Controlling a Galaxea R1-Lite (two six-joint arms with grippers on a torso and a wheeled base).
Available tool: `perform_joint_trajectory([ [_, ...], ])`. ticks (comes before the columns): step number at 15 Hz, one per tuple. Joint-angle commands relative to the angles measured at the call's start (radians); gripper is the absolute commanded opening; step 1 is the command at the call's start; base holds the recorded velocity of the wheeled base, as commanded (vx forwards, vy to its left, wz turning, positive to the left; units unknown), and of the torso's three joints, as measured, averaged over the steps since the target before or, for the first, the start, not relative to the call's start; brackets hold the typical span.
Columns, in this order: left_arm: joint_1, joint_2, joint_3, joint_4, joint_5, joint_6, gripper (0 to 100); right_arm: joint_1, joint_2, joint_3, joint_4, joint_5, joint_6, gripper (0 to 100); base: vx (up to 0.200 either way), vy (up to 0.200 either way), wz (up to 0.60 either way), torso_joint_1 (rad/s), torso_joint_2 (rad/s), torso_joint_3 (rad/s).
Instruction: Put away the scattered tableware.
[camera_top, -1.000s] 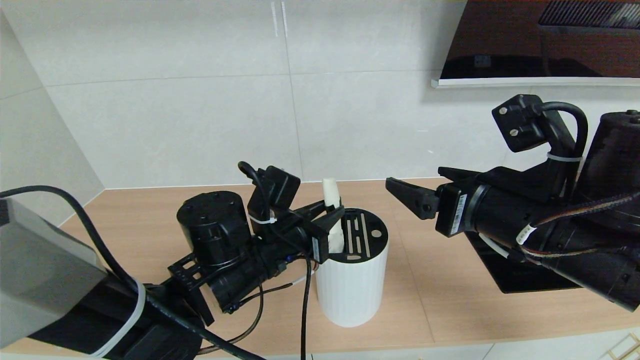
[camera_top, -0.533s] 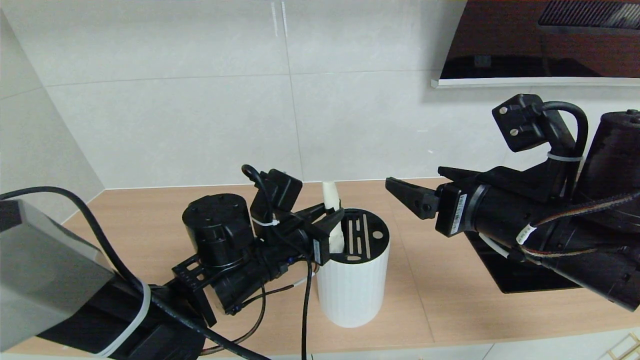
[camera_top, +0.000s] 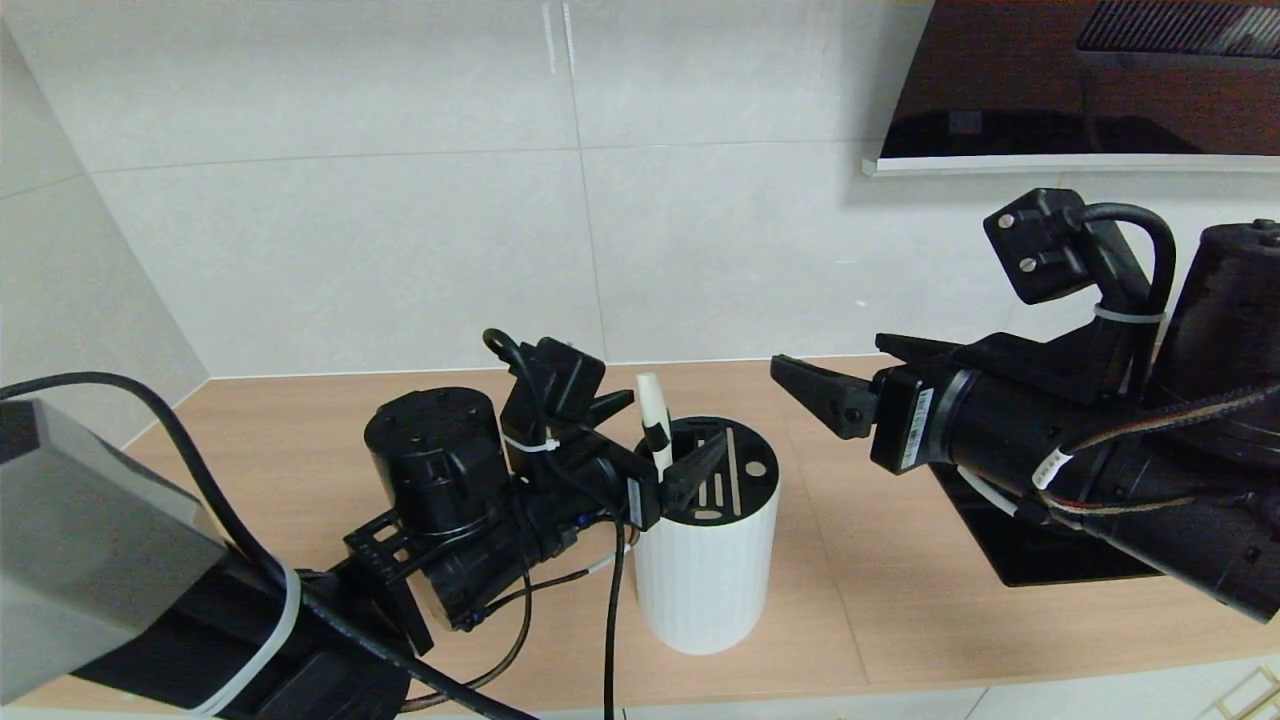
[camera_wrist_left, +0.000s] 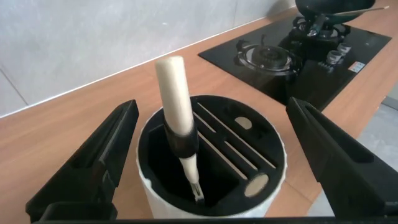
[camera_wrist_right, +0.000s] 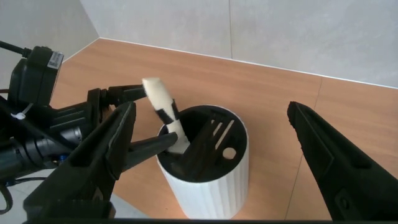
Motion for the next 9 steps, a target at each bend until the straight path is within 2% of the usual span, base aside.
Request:
perform_joint_trajectory([
  [1,0.000,-0.010,0.000,-0.002,0.001,0.000,100,0.000,0.001,0.000,0.000,0.000,0.001,100,0.000,0.000,0.00,0.000,0.00,0.000],
  [4,0.022,-0.195,0.005,0.019,0.015,-0.006,100,-0.027,-0.026,-0.001,-0.025,0.000,0.000,100,0.000,0.000,0.00,0.000,0.00,0.000],
  [7,0.048,-0.407,0.049,0.151,0.014,-0.006,100,-0.093,-0.071,0.009,-0.080,0.000,-0.003,100,0.000,0.000,0.00,0.000,0.00,0.000],
  [9,0.084,-0.623,0.103,0.309,0.014,-0.009,100,-0.194,-0.203,0.078,-0.102,-0.008,-0.031,100,0.000,0.000,0.00,0.000,0.00,0.000],
])
